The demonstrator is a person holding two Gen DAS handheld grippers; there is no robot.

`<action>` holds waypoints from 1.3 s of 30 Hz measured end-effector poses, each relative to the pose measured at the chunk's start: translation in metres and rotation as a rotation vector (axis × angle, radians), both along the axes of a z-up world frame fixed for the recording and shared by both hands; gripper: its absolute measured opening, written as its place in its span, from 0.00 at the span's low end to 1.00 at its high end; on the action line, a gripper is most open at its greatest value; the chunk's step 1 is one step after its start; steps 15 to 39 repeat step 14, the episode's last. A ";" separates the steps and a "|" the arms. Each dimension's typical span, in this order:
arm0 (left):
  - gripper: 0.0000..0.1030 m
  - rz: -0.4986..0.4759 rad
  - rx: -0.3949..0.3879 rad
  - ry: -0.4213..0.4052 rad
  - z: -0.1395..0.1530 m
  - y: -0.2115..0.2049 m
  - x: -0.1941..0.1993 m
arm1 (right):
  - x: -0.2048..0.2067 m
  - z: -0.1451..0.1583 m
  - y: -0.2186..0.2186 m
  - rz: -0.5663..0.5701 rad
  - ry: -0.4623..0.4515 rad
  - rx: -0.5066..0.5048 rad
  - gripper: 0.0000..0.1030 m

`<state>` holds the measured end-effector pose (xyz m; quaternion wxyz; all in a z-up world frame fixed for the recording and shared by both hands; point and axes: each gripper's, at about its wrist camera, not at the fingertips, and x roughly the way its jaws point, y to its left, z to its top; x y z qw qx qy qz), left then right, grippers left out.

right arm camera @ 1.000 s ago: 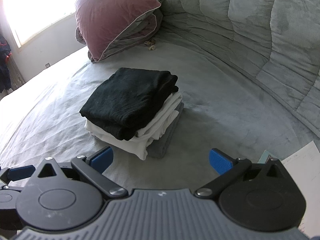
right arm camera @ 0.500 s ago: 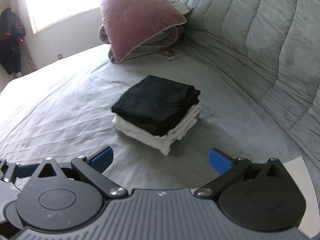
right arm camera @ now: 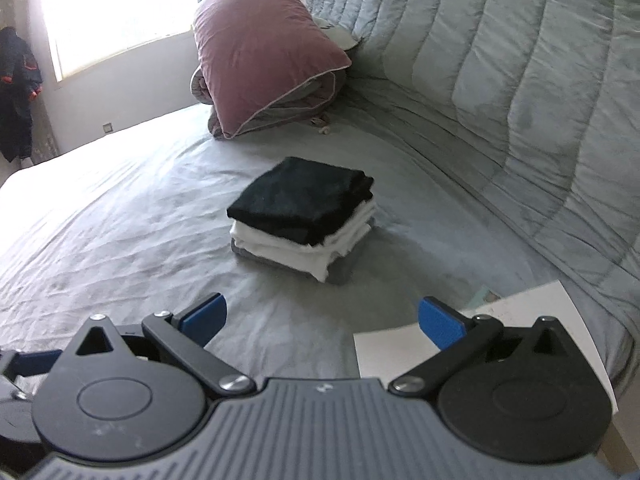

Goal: Fold clothes

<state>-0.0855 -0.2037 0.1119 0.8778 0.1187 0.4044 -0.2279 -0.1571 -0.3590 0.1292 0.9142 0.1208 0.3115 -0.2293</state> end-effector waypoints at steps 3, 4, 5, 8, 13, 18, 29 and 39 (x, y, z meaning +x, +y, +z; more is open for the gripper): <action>1.00 0.021 -0.004 -0.011 0.002 0.008 -0.004 | -0.005 -0.005 0.006 0.006 0.006 0.012 1.00; 1.00 0.028 -0.004 -0.014 0.002 0.009 -0.005 | -0.006 -0.007 0.007 0.006 0.007 0.015 1.00; 1.00 0.034 -0.005 -0.017 0.002 0.011 -0.005 | -0.007 -0.009 0.009 0.007 0.008 0.016 1.00; 1.00 0.042 -0.007 -0.019 0.002 0.015 -0.005 | -0.009 -0.010 0.015 0.015 0.013 0.011 1.00; 1.00 0.064 -0.017 -0.021 -0.001 0.020 0.000 | -0.007 -0.014 0.022 0.032 0.018 0.015 1.00; 1.00 0.069 -0.020 -0.021 -0.002 0.022 0.001 | -0.006 -0.016 0.023 0.035 0.019 0.015 1.00; 1.00 0.069 -0.020 -0.021 -0.002 0.022 0.001 | -0.006 -0.016 0.023 0.035 0.019 0.015 1.00; 1.00 0.069 -0.020 -0.021 -0.002 0.022 0.001 | -0.006 -0.016 0.023 0.035 0.019 0.015 1.00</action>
